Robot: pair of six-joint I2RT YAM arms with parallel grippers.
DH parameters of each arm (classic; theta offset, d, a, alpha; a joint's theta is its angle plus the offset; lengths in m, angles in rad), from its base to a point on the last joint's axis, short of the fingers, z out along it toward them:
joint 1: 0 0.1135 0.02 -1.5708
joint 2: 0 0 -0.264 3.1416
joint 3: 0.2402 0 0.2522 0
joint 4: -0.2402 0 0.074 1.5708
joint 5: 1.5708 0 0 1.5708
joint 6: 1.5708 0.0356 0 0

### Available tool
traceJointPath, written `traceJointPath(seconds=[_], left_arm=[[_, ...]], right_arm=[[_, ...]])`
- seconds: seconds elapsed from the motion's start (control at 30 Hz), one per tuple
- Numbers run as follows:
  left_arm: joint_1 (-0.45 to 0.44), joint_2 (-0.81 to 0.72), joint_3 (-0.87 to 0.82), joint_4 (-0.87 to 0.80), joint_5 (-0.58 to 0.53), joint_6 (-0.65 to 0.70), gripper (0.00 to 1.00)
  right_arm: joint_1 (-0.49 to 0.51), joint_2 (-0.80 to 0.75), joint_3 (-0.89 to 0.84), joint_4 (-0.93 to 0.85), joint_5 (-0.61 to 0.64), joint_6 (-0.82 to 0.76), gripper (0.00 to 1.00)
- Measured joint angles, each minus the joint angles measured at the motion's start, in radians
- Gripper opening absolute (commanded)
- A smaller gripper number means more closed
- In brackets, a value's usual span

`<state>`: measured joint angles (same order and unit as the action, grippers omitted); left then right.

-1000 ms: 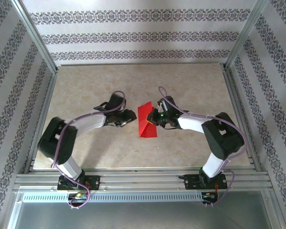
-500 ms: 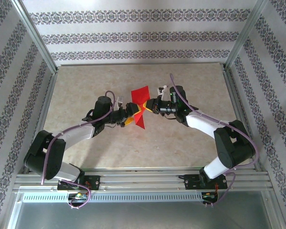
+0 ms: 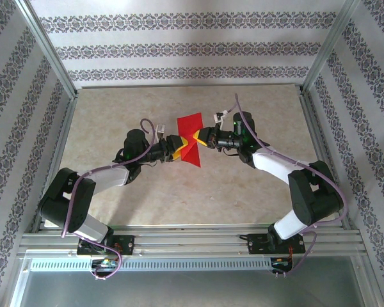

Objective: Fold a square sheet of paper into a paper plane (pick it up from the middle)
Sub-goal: Turn over the paper at the center of the table.

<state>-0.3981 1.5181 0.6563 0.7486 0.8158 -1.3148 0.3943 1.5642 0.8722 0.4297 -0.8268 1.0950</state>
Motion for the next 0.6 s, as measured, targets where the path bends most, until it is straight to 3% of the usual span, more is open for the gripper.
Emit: traceJointPath(seconds=[0.37, 0.6], left_arm=[[0.000, 0.010, 0.000, 0.000, 0.009, 0.005, 0.19], [0.001, 0.009, 0.000, -0.016, 0.010, 0.039, 0.11]], right_arm=[[0.000, 0.013, 0.000, 0.009, -0.006, 0.000, 0.05], [-0.026, 0.015, -0.020, 0.003, -0.002, -0.002, 0.27]])
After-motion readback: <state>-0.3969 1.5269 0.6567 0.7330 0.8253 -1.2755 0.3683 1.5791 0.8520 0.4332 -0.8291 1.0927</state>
